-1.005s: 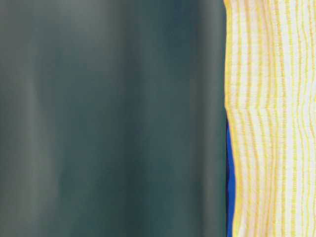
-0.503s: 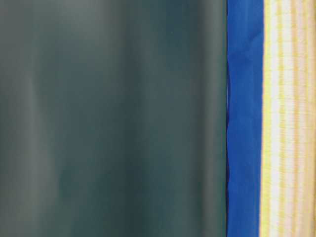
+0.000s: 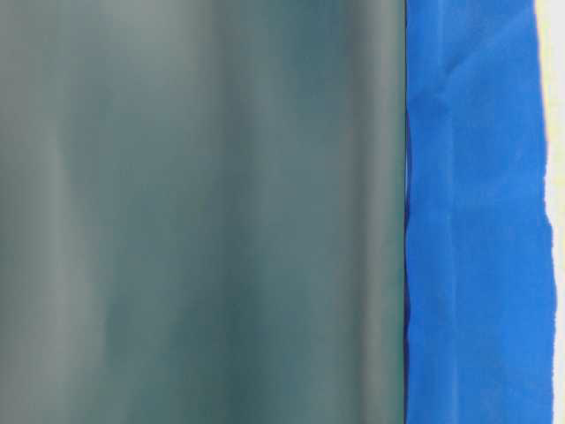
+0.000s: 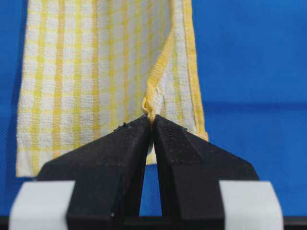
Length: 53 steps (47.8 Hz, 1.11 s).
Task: Fold the yellow towel.
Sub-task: 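Release the corners onto the folded towel, then reposition both grippers to the folded strip's left and right ends and grasp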
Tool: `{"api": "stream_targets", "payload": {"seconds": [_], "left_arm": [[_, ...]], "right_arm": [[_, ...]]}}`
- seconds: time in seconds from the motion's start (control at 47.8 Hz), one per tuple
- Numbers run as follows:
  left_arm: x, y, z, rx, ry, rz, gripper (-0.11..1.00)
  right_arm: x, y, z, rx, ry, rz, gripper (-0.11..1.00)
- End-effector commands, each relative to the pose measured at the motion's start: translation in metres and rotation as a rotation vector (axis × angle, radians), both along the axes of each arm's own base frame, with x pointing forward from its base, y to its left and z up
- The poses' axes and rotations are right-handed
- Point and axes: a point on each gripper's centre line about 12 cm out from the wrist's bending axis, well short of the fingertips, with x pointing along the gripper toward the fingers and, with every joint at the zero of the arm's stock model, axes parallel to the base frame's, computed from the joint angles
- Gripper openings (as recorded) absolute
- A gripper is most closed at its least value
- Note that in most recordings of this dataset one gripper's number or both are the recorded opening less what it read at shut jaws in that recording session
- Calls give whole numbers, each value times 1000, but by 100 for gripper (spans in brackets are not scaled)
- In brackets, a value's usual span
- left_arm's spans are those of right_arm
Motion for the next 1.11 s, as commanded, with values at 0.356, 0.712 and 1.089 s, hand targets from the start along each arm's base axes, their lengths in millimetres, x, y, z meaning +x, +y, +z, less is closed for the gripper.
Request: {"api": "stream_targets", "payload": {"seconds": [0.356,0.712,1.089], "left_arm": [[8,-2,0,-47,10,35,7],[0,6,19,-58,-51,60,78],[1,54,23,-2,-69,216,73]], "right_arm": [[11,8,3,10,10,25,10],[12,5,8,0,-19,16,79],[11,-57,9,-69,-24,-172,74]]}}
